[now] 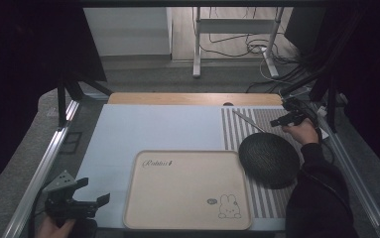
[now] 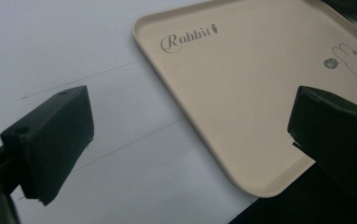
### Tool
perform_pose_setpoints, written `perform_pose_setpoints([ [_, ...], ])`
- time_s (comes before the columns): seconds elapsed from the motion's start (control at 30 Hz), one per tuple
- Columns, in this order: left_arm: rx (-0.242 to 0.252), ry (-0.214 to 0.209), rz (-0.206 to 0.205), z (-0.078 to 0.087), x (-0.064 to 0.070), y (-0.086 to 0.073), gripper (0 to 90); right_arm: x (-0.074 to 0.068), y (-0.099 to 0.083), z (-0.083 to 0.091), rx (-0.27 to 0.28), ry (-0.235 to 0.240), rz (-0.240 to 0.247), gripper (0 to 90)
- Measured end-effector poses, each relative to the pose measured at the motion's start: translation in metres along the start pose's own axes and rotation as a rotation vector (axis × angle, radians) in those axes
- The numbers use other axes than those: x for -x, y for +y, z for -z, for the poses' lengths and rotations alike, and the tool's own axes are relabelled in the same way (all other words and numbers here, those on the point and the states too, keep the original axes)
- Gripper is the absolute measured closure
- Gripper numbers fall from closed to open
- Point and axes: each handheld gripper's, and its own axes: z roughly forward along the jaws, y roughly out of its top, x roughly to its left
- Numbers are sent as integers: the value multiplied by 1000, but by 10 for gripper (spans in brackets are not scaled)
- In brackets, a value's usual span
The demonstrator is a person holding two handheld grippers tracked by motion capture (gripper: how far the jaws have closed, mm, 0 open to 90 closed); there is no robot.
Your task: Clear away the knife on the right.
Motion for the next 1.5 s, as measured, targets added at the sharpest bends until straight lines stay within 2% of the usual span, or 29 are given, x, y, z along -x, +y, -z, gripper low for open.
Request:
perform_pose_setpoints([
  [0.13, 0, 0, 0, 0, 0, 0, 13, -12, 7, -11, -25, -10, 2, 123],
  [0.23, 1, -1, 2, 0, 0, 0, 13, -21, 12, -19, -55, -21, 12, 0],
  [0.3, 0, -1, 2, 0, 0, 0, 13, -26, 15, -24, -68, -16, 11, 0],
  [0.37, 0, -1, 2, 0, 0, 0, 13, -29, 17, -29, -69, -41, 0, 0],
  [0.43, 0, -1, 2, 0, 0, 0, 13, -32, 18, -35, -88, -26, 14, 0],
  [0.57, 0, -2, 3, 0, -1, 0, 13, -33, 16, -48, -134, -60, 36, 3],
  [0.6, 0, -1, 2, 0, 0, 0, 13, -32, 15, -50, -143, -70, 42, 21],
  [0.73, -1, -2, 0, 0, 0, 0, 13, -25, 12, -57, -168, -59, 36, 119],
  [0.8, 0, -2, 2, 0, 0, 0, 13, -23, 11, -58, -158, -51, 36, 162],
  [0.87, 0, -2, 1, 0, 0, 0, 13, -21, 11, -54, -151, -46, 50, 286],
  [0.93, 0, -1, 2, 0, 0, 0, 13, -17, 10, -50, -155, -34, 71, 357],
  [1.03, -2, -1, 0, 0, 0, 0, 14, -13, 6, -47, -128, -37, 65, 478],
  [1.17, -3, -1, 1, 0, 0, 0, 14, -8, 4, -44, -112, -21, 76, 760],
  [1.2, -4, -1, 0, 0, 0, 0, 14, -7, 3, -43, -109, -23, 75, 794],
  [1.37, -3, 0, 0, 0, 0, 0, 14, -7, 4, -43, -114, -24, 71, 801],
  [1.5, -3, -1, 0, 0, 0, 0, 14, -3, 2, -41, -107, 1, 65, 803],
])
